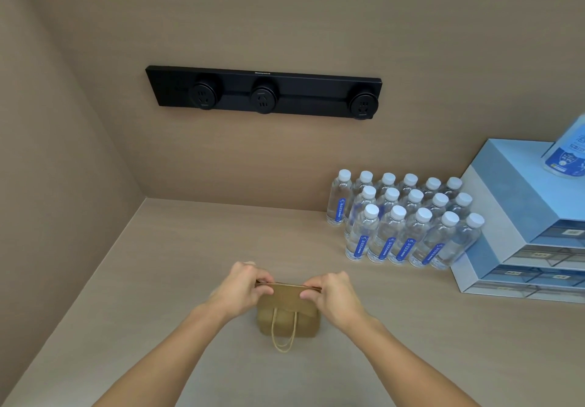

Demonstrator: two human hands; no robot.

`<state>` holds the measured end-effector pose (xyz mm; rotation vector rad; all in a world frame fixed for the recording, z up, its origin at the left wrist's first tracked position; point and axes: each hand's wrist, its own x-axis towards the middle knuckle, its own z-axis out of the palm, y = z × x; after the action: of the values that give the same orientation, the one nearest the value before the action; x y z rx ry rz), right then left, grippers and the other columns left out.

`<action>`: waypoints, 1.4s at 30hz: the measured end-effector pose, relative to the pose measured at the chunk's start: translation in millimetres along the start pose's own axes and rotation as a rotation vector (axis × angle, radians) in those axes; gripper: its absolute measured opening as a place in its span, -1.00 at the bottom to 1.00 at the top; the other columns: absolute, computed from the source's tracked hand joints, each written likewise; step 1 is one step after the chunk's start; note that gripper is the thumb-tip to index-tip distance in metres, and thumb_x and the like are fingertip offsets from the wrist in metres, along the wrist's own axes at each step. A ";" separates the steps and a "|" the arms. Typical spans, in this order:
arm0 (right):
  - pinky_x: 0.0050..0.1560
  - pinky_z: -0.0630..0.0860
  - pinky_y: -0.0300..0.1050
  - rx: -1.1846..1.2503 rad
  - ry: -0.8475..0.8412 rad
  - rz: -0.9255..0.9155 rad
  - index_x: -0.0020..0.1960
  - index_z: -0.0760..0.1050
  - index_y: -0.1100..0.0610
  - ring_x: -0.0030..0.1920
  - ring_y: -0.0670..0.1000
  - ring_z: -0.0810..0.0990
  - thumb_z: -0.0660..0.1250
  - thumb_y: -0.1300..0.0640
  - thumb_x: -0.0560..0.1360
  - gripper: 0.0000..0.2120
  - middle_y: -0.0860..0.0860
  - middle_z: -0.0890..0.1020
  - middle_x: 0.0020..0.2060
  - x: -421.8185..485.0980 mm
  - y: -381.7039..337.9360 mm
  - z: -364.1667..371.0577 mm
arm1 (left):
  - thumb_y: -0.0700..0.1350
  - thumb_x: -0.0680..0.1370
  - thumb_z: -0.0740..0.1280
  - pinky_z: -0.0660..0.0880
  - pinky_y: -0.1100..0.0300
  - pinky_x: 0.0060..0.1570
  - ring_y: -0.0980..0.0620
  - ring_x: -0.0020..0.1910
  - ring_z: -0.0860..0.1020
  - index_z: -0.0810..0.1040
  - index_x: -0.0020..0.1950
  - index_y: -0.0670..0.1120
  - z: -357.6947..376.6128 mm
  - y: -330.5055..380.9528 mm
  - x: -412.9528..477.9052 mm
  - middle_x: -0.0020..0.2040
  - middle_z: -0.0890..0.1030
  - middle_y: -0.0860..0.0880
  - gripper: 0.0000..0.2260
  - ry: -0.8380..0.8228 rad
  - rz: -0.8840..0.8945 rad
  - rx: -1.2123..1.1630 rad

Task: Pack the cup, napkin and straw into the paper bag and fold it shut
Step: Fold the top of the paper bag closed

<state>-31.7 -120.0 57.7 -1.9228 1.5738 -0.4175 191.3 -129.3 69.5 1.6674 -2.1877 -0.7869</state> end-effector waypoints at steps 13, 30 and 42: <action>0.19 0.48 -0.34 0.100 0.083 0.000 0.11 0.68 0.13 0.06 -0.06 0.68 0.35 0.23 0.55 -0.81 0.05 0.74 0.03 -14.6 9.0 -4.2 | -0.08 0.41 0.54 0.38 0.45 -0.10 0.13 -0.16 0.61 0.75 -0.18 0.04 -4.7 -11.6 -13.9 -0.23 0.71 0.05 -0.97 0.189 -0.124 -0.206; -0.03 0.57 -0.09 -0.102 -0.054 0.051 0.09 0.53 -0.05 -0.05 0.13 0.61 0.35 0.10 0.47 -0.79 0.04 0.62 -0.16 -15.3 -3.0 -12.5 | 0.12 0.49 0.35 0.41 0.11 0.13 0.01 0.17 0.47 0.56 0.13 0.06 3.2 12.1 6.5 0.11 0.63 0.07 -0.73 0.002 0.142 0.485; -0.10 0.55 -0.06 -0.121 -0.053 0.095 0.06 0.49 -0.05 -0.07 0.16 0.61 0.38 0.21 0.42 -0.73 0.10 0.64 -0.07 -9.5 -10.0 -14.6 | -0.08 0.44 0.45 0.52 0.10 0.02 -0.11 0.08 0.59 0.57 0.07 0.03 5.8 10.0 2.5 0.06 0.64 -0.07 -0.78 -0.058 -0.060 0.253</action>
<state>-35.0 -113.6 76.5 -1.9221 1.6820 -0.2341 179.6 -128.3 70.2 1.8564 -2.3699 -0.5996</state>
